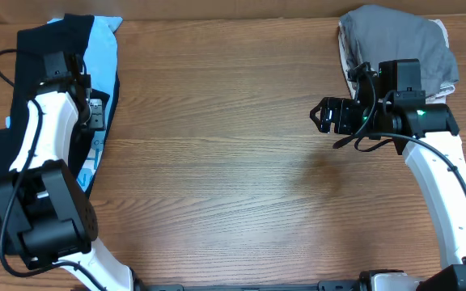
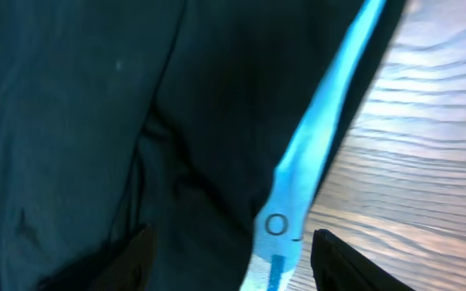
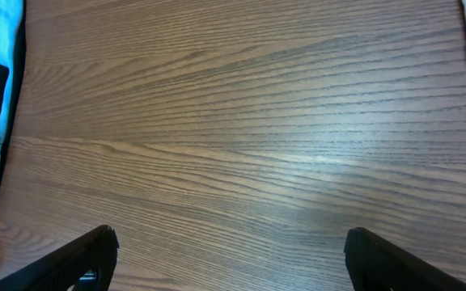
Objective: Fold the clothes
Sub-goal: 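Reach the left gripper to the black shirt and pinch its edge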
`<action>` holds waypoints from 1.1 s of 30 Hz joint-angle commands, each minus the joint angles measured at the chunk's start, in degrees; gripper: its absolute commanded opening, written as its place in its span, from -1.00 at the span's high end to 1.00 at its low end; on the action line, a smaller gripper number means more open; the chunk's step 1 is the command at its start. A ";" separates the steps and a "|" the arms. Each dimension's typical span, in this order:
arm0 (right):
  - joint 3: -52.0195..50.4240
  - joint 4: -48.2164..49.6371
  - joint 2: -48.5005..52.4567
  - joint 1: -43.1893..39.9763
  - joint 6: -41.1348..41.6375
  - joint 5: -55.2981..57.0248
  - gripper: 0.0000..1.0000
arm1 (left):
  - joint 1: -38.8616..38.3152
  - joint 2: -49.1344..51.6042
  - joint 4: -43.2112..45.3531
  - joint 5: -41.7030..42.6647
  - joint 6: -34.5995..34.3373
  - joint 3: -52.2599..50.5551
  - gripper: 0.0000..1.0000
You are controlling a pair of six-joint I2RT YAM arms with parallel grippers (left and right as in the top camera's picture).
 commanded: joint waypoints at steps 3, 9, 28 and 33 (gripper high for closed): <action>1.09 0.35 0.07 0.17 0.00 -0.70 -0.85 | -0.04 1.53 0.63 -3.28 -1.64 1.18 -0.29; 1.09 0.35 0.07 0.17 0.00 0.22 -0.85 | -0.04 5.84 0.00 -2.56 0.76 1.18 -0.25; 1.09 0.33 0.11 0.17 0.00 1.68 -0.85 | 1.03 7.85 -0.44 -2.43 1.36 1.18 0.15; 1.05 0.31 0.42 0.17 0.00 1.88 -0.85 | 1.01 8.11 -0.15 -1.03 1.36 1.18 0.22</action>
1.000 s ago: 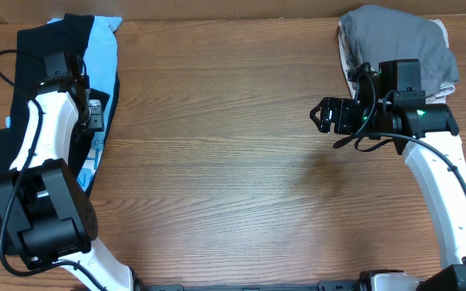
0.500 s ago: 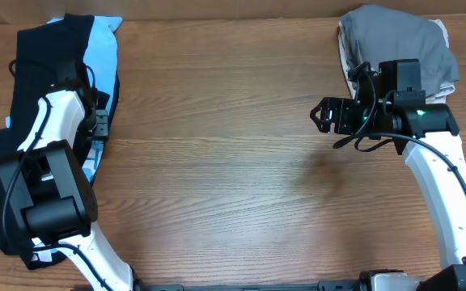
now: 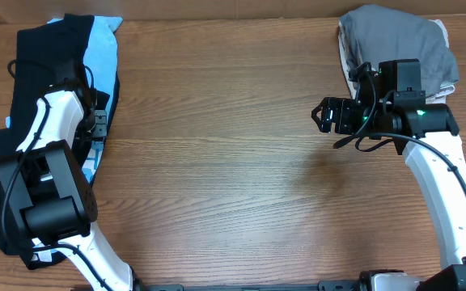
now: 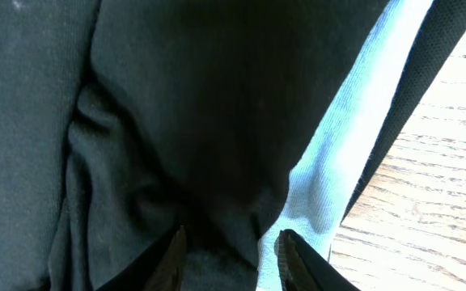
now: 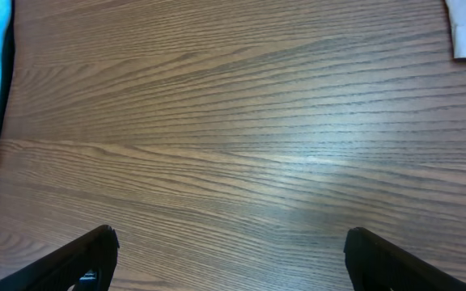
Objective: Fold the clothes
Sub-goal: 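Reach the left gripper to the black shirt and pinch its edge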
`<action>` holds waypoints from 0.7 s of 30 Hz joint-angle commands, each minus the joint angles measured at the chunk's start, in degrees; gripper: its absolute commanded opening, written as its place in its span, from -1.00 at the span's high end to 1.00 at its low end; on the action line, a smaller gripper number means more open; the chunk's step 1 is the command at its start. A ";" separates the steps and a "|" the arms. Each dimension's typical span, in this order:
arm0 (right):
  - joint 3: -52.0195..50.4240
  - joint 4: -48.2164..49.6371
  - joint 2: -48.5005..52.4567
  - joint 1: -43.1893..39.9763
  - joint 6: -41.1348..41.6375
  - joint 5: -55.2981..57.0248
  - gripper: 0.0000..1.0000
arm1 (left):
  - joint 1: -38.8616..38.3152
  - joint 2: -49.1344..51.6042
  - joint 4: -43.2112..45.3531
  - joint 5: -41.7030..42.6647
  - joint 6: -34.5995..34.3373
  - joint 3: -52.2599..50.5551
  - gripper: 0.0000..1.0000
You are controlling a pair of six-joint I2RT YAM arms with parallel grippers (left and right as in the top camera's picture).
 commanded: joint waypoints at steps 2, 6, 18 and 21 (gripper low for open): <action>1.05 0.31 0.57 0.17 0.00 0.42 -0.85 | 0.48 1.40 0.24 1.03 0.46 1.16 0.20; 1.01 0.33 0.72 0.17 0.00 0.44 -0.85 | 0.66 2.64 0.20 0.98 0.44 1.16 0.19; 0.98 0.35 0.72 0.17 0.00 0.92 -0.86 | 0.70 5.01 0.15 0.59 0.42 1.18 0.26; 0.98 0.33 0.72 0.17 0.00 1.55 -0.86 | 0.68 4.98 -0.33 0.44 0.39 1.62 0.43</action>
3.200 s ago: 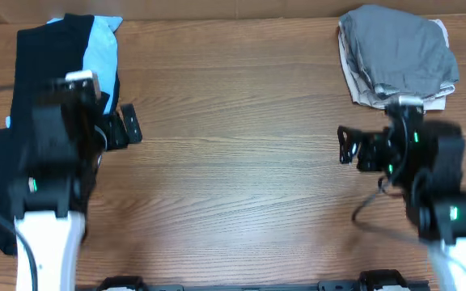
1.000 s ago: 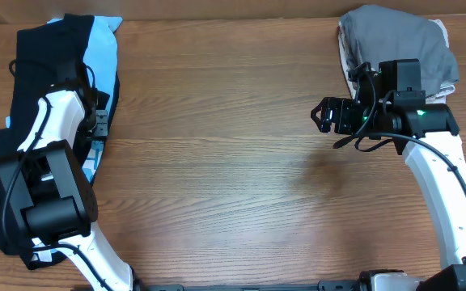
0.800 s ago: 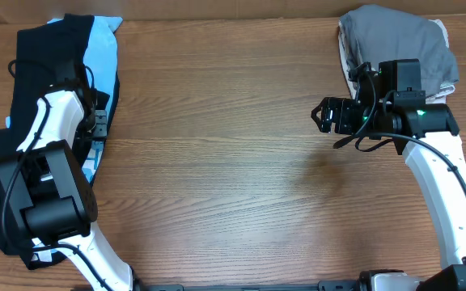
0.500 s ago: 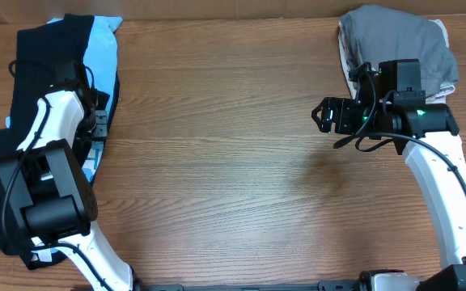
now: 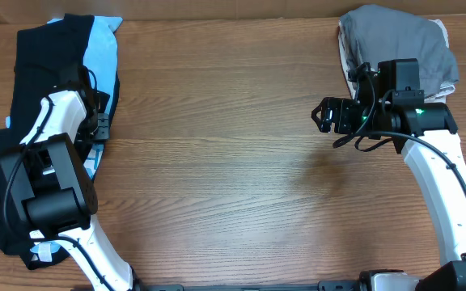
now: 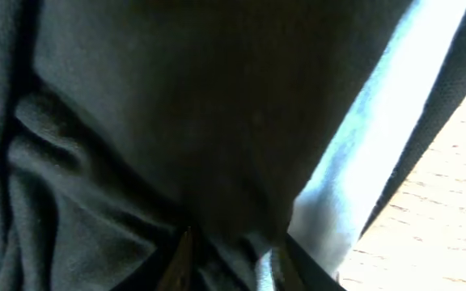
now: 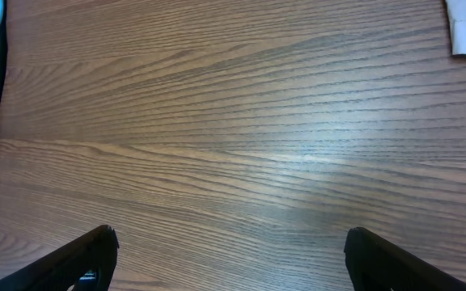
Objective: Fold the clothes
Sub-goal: 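Reach the left gripper to the black shirt and pinch its edge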
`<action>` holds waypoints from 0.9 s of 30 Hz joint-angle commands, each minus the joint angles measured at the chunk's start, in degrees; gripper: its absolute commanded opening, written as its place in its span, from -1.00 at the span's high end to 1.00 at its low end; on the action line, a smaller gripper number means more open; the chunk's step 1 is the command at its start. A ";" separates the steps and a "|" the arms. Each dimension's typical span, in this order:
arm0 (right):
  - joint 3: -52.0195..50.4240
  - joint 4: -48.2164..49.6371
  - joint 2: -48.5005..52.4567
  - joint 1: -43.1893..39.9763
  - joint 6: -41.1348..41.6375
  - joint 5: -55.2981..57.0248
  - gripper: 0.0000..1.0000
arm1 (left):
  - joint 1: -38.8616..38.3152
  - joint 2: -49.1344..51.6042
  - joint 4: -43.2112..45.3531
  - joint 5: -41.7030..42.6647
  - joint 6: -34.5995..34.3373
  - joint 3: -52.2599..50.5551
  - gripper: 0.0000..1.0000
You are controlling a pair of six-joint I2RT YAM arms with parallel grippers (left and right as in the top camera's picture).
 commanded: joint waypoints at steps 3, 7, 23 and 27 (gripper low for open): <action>0.98 0.44 0.09 0.17 -0.02 1.40 -0.86 | 0.52 1.77 -1.20 0.79 -0.11 2.08 0.67; 0.98 0.66 0.09 0.17 -0.02 1.40 -0.86 | 0.52 1.77 -2.86 0.79 -0.11 4.13 0.81; 0.98 0.74 0.09 0.17 -0.02 1.38 -0.86 | 0.42 1.77 -17.68 0.98 -3.15 20.72 0.91; 0.98 0.74 0.09 0.17 -0.02 1.38 -0.86 | 0.42 1.77 -18.88 1.20 -3.10 21.77 0.92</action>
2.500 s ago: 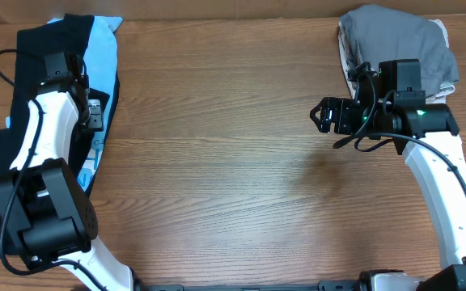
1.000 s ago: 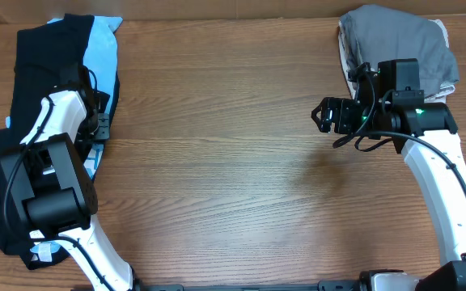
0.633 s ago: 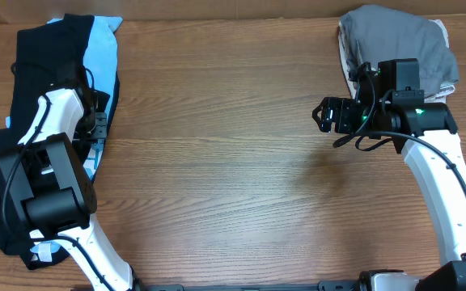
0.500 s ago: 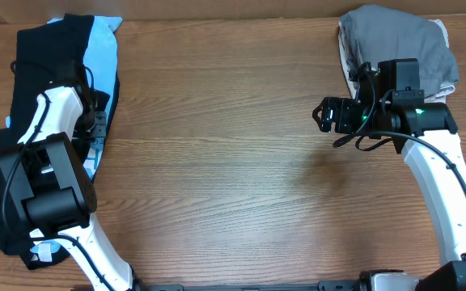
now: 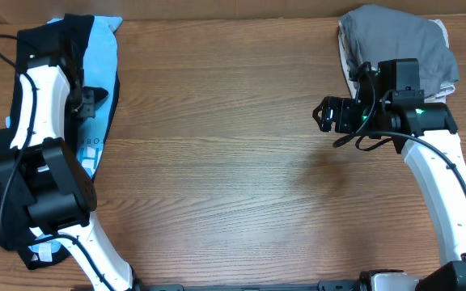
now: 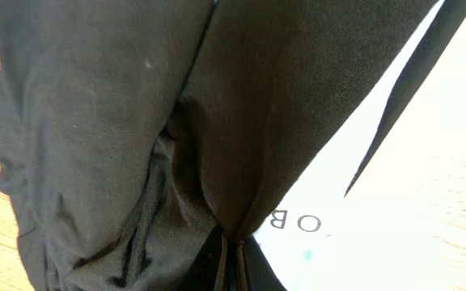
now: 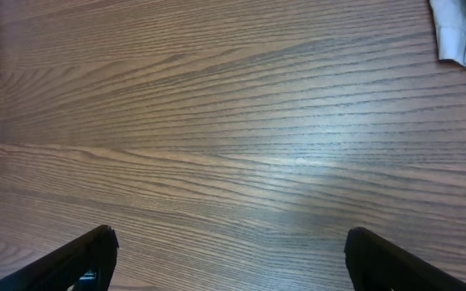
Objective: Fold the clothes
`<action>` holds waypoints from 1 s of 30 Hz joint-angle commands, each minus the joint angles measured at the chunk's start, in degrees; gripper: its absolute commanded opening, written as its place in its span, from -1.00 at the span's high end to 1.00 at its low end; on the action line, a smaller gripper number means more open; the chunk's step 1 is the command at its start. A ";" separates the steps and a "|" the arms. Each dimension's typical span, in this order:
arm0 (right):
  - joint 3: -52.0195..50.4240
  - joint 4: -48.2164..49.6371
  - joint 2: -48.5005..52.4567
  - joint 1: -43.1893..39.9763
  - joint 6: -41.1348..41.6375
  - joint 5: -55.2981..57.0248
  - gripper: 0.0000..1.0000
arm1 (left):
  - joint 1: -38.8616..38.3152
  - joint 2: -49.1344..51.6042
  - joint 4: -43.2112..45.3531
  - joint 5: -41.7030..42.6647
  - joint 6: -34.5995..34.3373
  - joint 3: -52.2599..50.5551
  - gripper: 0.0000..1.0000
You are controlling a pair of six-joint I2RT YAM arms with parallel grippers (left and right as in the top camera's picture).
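A pile of clothes lies at the table's left edge: a black garment (image 5: 23, 48) over a light blue one (image 5: 102, 61) with printed letters. My left gripper (image 5: 87, 95) is shut on a fold of the black garment (image 6: 241, 121), the cloth hanging in pleats from the pinched jaws (image 6: 231, 267). A folded grey garment (image 5: 403, 40) rests at the back right, with a white piece under it (image 7: 463, 36). My right gripper (image 5: 324, 115) hovers open over bare wood, left of the grey stack, holding nothing.
The wooden table (image 5: 233, 162) spreads between the two piles. Black cloth also runs down the left edge toward the front. The right arm's white link (image 5: 451, 194) stands along the right side.
My left gripper has closed on the black fold and risen toward the back, lifting the cloth. The light blue garment's lettering now shows beneath. The right gripper has barely moved.
My left gripper first hovered open over the black garment beside the blue edge. It then sat lower with its jaws narrowed around a black fold, then pressed into it. Now it is shut and holds the fold up. The right gripper stayed open throughout.
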 commanded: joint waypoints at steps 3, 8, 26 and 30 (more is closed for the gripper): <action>0.98 0.35 0.09 0.17 0.02 0.11 -0.86 | 0.20 0.37 -0.85 4.11 -0.98 1.88 0.92; 0.98 0.55 0.09 0.17 0.02 0.13 -0.76 | -0.61 0.28 -5.22 11.65 -0.42 7.15 0.92; 7.98 -5.79 -5.38 -4.61 1.81 -0.35 -0.57 | -31.10 0.39 -21.14 23.43 4.28 39.50 0.92; 11.56 -10.54 -8.96 -10.71 1.75 -0.35 -0.60 | -38.73 0.39 -17.40 23.56 4.24 38.38 0.92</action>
